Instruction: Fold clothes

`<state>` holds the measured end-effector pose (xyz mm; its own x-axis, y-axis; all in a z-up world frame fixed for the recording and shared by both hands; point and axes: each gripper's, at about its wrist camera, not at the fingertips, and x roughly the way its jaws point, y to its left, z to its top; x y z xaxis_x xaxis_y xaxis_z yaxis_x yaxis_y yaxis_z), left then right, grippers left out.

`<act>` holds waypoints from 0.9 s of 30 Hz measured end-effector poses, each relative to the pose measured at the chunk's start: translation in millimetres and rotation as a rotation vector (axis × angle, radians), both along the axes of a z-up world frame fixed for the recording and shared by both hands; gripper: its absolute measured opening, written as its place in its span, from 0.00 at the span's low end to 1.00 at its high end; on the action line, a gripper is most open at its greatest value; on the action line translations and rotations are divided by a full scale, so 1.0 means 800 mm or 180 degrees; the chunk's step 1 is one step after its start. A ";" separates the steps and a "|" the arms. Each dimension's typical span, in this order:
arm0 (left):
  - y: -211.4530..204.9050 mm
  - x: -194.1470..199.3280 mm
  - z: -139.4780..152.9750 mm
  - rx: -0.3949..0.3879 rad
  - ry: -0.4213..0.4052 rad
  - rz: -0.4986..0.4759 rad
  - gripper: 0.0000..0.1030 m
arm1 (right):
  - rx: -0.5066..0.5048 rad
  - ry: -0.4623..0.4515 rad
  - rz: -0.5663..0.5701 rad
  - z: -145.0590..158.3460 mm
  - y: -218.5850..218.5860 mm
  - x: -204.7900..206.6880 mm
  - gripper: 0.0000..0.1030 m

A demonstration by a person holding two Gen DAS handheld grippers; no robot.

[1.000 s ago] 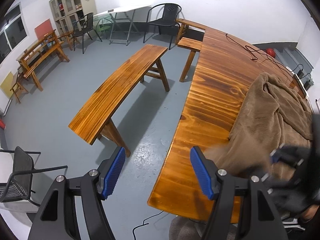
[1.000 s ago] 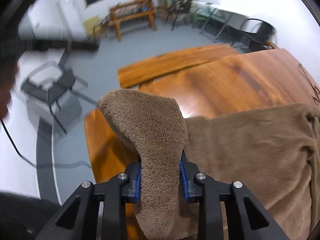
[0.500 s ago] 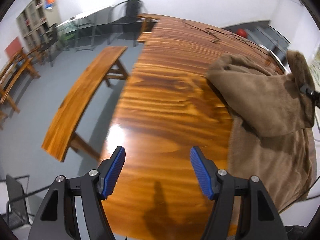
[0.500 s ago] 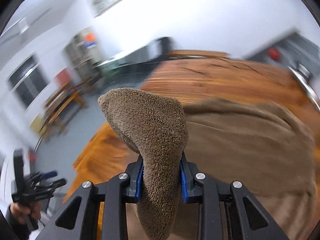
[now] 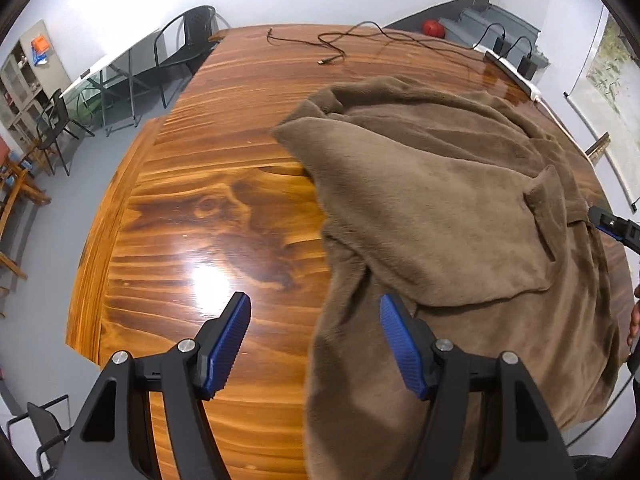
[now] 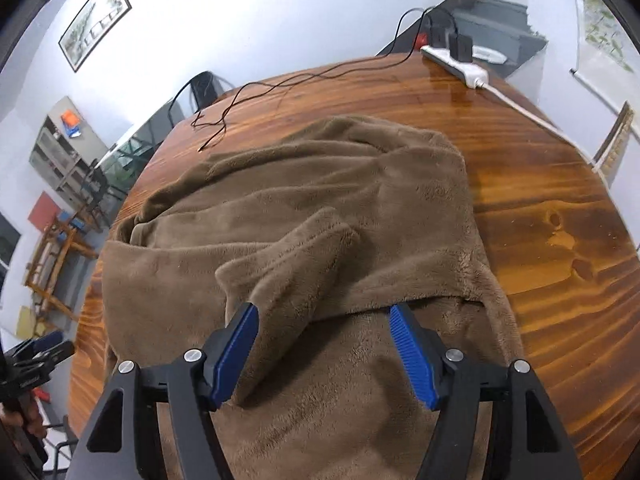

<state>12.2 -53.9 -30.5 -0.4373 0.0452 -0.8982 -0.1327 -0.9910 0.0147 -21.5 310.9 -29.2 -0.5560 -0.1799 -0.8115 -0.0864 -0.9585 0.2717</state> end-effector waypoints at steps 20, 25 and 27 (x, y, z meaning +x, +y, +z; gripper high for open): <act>0.068 -0.004 -0.021 -0.0233 -0.0224 0.0111 0.70 | 0.0851 -0.0240 0.0207 -0.036 0.036 0.003 0.68; 0.053 -0.040 -0.017 -0.0147 -0.0182 0.0120 0.70 | 0.0617 -0.0104 -0.0164 -0.014 0.082 0.040 0.68; 0.040 -0.060 -0.012 -0.0090 -0.0148 0.0172 0.70 | 0.0437 0.0015 -0.0179 -0.002 0.084 0.044 0.69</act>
